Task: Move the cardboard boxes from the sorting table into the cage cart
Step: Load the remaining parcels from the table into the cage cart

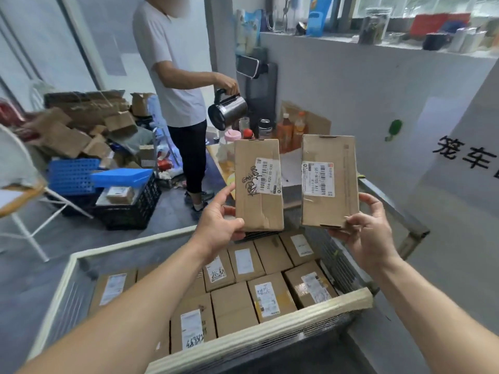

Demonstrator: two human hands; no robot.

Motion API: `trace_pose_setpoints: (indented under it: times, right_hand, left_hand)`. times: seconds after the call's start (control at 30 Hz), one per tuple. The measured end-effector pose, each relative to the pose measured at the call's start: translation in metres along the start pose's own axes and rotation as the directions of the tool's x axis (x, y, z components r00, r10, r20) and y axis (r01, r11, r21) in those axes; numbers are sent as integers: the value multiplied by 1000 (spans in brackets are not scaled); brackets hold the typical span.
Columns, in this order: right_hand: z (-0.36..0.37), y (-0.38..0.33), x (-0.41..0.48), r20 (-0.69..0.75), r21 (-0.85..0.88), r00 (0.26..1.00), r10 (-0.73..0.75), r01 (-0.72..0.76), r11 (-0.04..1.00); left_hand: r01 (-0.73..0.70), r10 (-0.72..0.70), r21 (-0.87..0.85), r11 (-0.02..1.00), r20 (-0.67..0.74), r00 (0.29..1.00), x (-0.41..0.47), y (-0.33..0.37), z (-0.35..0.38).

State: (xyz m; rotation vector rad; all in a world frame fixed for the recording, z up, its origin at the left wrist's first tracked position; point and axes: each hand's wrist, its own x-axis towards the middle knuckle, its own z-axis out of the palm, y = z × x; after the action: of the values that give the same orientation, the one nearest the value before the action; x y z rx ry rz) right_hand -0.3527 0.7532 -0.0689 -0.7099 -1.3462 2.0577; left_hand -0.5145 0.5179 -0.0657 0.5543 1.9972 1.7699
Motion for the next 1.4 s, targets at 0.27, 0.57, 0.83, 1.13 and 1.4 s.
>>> trace_pose_setpoints:
  times: [0.27, 0.57, 0.83, 1.13, 1.4]
  right_hand:
    - [91, 57, 8, 71, -78, 995, 64, -58, 995]
    - [227, 132, 10, 85, -202, 991, 105, -86, 976]
    - [330, 222, 11, 73, -200, 973, 220, -202, 959]
    - [374, 316, 16, 93, -284, 929, 358, -320, 904]
    - [379, 403, 35, 82, -326, 860, 504, -455, 829]
  left_hand:
    - [68, -73, -43, 997, -129, 989, -2, -42, -100]
    - [134, -159, -124, 983, -215, 964, 11, -104, -253]
    - [223, -250, -138, 965, -221, 943, 18, -160, -364]
    - [330, -365, -167, 929, -266, 892, 15, -231, -418]
    - [433, -477, -200, 879, -343, 809, 18, -304, -435]
